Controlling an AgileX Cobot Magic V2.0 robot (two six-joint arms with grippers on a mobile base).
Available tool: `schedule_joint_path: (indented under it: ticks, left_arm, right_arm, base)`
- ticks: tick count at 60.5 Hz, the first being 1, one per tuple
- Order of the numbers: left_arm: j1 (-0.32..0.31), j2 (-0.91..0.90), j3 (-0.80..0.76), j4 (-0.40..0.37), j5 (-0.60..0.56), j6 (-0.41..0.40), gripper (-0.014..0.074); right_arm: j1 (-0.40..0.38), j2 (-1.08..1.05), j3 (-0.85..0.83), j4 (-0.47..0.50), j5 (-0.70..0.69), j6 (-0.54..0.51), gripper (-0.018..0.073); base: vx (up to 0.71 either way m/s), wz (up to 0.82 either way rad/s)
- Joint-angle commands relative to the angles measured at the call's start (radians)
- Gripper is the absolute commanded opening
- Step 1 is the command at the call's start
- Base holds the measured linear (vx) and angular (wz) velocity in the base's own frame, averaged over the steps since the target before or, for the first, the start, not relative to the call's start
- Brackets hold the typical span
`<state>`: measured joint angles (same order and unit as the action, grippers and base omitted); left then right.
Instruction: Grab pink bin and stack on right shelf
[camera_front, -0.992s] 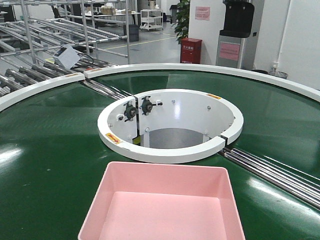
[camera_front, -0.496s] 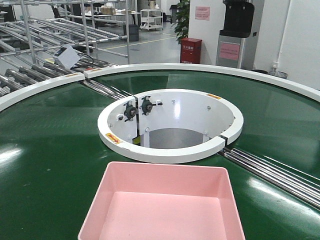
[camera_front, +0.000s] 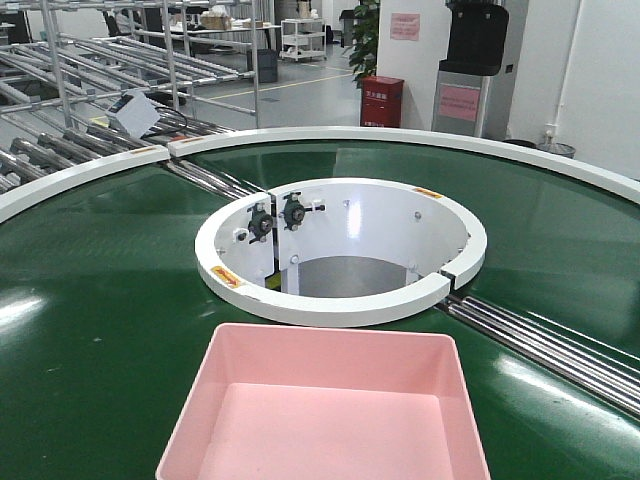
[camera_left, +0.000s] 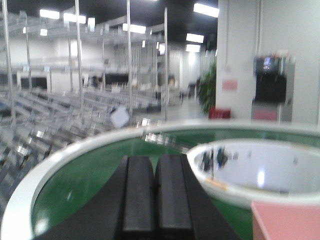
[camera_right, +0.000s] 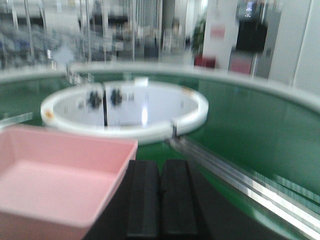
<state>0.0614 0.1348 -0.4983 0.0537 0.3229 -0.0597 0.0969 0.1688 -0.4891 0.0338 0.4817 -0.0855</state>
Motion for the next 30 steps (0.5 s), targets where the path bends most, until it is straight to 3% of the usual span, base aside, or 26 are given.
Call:
schedule_joint_path:
  ticks: [1,6,15,24,30]
  left_arm:
    - [0.0,0.099,-0.102,0.001,0.129,0.06,0.0003]
    - [0.0,0.16,-0.115,0.001,0.246,0.117,0.0003]
    - [0.0,0.246,-0.114,-0.033,0.398,0.106,0.0003]
    - [0.0,0.271,-0.104,-0.105,0.385,0.106,0.0007]
    - [0.0,0.275,-0.105,-0.139,0.402,0.135,0.0064]
  right_arm:
    - [0.001,0.11,-0.09,0.001,0.085,-0.011,-0.0009]
    - [0.001,0.198,-0.113,0.003,0.16,-0.011,-0.0009]
    - [0.001,0.325,-0.107,0.029,0.213,-0.006,-0.0009]
    - [0.001,0.42,-0.107,0.026,0.217,-0.006,0.0]
    - [0.001,0.47,-0.107,0.025,0.223,-0.023,0.0064]
  base:
    - [0.0,0.0]
    - [0.0,0.0]
    - [0.0,0.0]
    - [0.0,0.0]
    - [0.0,0.0]
